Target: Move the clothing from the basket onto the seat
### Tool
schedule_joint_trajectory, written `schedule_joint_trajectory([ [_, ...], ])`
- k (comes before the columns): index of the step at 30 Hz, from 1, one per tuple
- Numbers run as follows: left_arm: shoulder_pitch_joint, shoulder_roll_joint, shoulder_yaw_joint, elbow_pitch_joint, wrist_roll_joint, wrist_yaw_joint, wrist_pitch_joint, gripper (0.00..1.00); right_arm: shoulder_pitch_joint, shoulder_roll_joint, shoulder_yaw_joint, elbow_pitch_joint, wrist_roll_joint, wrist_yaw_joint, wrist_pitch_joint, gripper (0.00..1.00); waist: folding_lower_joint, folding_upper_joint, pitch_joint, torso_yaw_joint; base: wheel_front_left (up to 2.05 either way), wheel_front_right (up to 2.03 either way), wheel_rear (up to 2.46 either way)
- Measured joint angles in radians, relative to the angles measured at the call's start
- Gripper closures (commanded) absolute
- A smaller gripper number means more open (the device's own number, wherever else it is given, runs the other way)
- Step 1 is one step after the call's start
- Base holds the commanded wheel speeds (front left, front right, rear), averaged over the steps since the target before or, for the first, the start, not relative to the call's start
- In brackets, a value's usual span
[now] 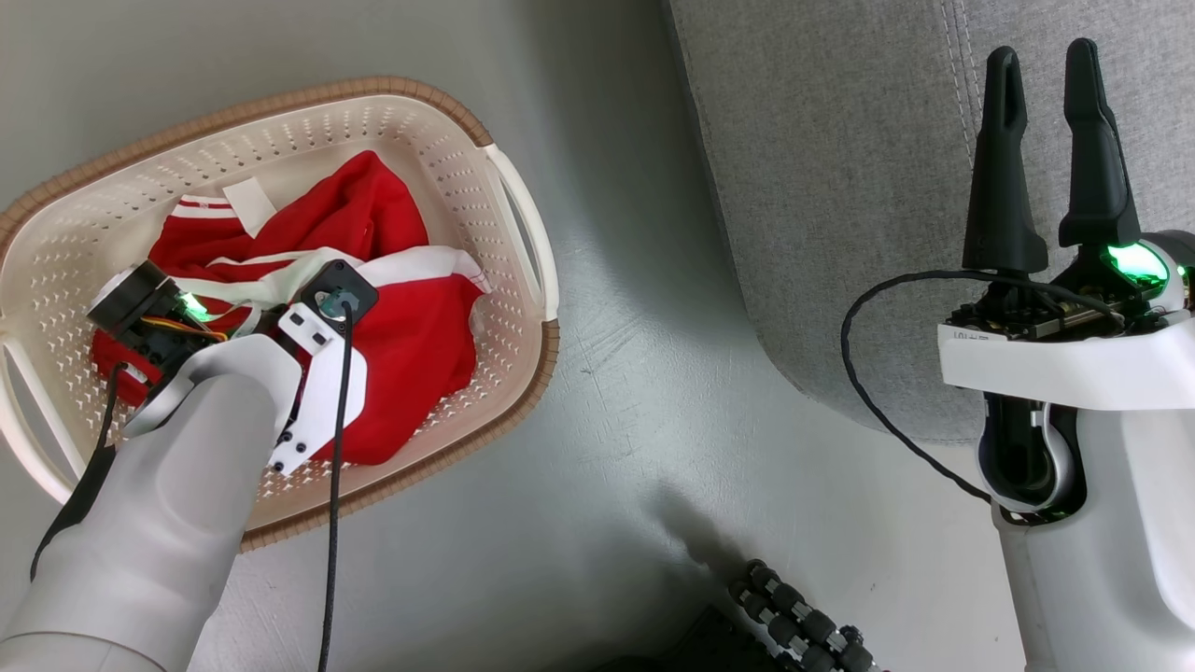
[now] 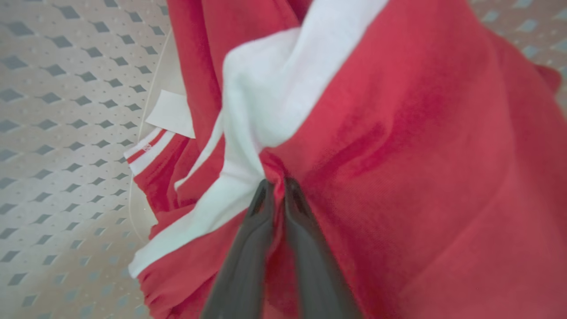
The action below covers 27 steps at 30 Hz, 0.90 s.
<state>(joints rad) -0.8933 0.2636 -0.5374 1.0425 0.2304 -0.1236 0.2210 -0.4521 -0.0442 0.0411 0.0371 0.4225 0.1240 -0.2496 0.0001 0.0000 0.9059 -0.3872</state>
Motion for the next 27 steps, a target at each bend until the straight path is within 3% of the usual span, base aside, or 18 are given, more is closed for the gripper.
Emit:
schedule_joint_trajectory([
  [2,0.000,0.000,0.000,0.002,-0.002,0.000,-0.001,1.00,0.000,0.000,0.000,0.000,0.000,0.000,0.000,0.00,0.0000,0.0000,-0.001,0.001,0.00,0.00,0.00],
  [11,0.010,-0.003,0.025,-0.027,-0.035,0.001,-0.068,1.00,-0.003,0.000,-0.014,0.005,0.000,0.000,0.000,0.00,0.0000,0.0000,-0.016,0.011,0.00,0.00,0.00],
  [27,0.077,-0.015,0.054,-0.130,-0.072,0.077,-0.243,1.00,-0.022,0.000,-0.022,0.040,-0.022,0.000,-0.002,0.00,0.0000,0.0000,-0.086,0.049,0.00,0.00,0.00],
])
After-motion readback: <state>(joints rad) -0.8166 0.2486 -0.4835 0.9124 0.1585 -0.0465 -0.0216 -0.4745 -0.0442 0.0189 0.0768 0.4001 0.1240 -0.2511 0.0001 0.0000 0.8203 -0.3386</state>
